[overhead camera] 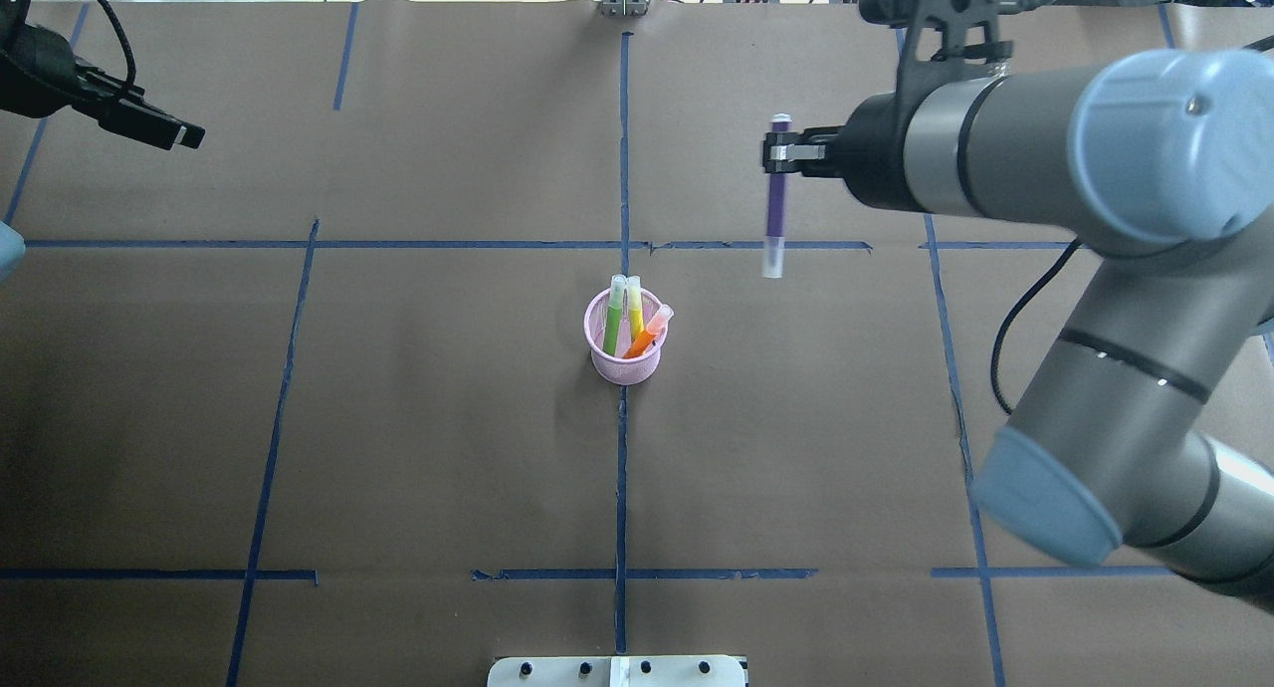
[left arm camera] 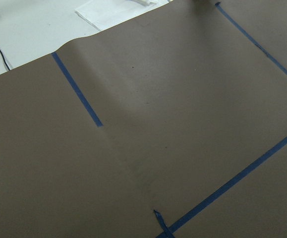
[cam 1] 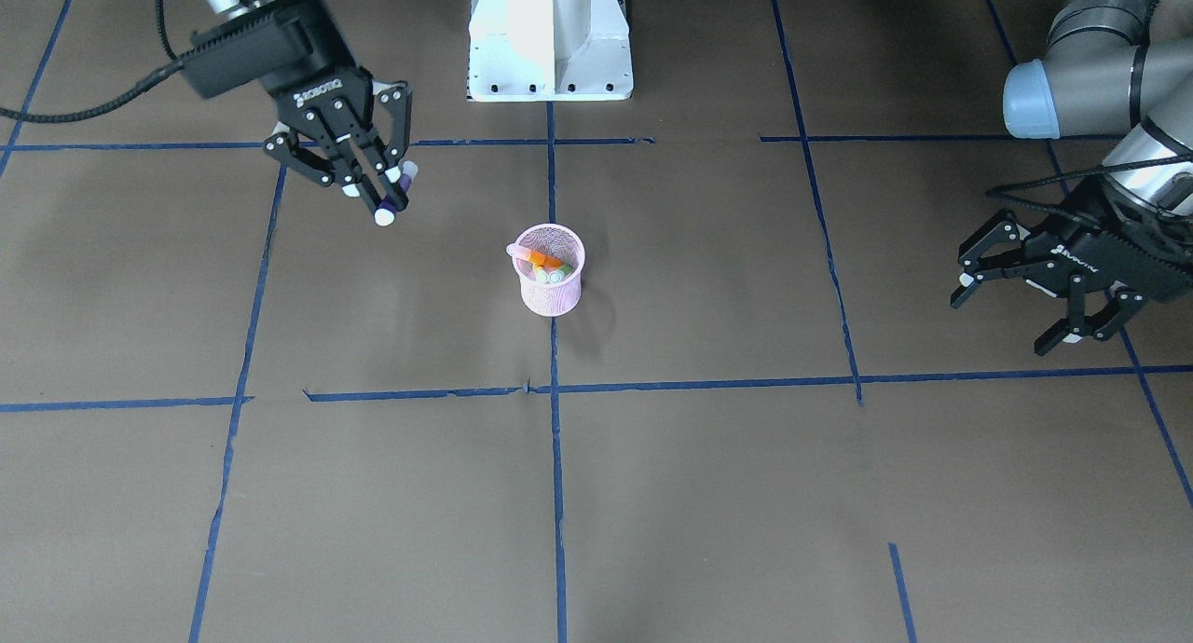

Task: Collect pens into pen holder
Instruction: 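Lift the purple marker with the right gripper and carry it over the cup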

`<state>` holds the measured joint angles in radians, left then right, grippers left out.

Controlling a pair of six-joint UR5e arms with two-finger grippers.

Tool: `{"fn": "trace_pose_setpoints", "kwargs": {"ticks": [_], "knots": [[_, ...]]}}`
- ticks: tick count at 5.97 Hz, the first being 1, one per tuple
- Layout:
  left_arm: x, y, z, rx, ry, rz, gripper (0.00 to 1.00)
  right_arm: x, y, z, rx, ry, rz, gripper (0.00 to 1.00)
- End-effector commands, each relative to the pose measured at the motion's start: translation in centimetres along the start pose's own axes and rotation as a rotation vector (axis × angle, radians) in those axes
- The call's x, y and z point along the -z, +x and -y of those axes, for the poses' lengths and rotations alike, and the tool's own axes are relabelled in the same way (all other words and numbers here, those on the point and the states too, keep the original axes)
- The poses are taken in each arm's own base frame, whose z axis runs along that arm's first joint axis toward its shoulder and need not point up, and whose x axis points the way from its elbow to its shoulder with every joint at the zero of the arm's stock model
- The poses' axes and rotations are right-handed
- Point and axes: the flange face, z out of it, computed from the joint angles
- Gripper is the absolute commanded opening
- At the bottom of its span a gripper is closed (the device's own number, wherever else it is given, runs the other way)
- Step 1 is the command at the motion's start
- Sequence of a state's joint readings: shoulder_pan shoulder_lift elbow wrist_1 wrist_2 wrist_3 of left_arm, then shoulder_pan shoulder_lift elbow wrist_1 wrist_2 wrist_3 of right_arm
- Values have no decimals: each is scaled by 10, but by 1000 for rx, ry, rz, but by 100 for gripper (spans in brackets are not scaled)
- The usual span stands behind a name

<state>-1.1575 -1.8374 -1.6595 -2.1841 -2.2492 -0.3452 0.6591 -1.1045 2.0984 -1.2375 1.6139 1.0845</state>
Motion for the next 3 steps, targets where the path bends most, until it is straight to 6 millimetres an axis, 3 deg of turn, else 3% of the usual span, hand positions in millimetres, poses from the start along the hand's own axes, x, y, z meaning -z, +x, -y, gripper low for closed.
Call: {"fn": "trace_pose_setpoints", "kwargs": {"ticks": [1,2,3], "knots": [[-1,-12,-19,14,-26,12,100,-47,-50,-68,23,192,138,0],[-5,-21,-34,30,-45,22,100,-68,-55,-99,70,251,118,0],[-6,-24,-44,16,-57,25,100,-89,-66,-107,182,258,87,0]]}}
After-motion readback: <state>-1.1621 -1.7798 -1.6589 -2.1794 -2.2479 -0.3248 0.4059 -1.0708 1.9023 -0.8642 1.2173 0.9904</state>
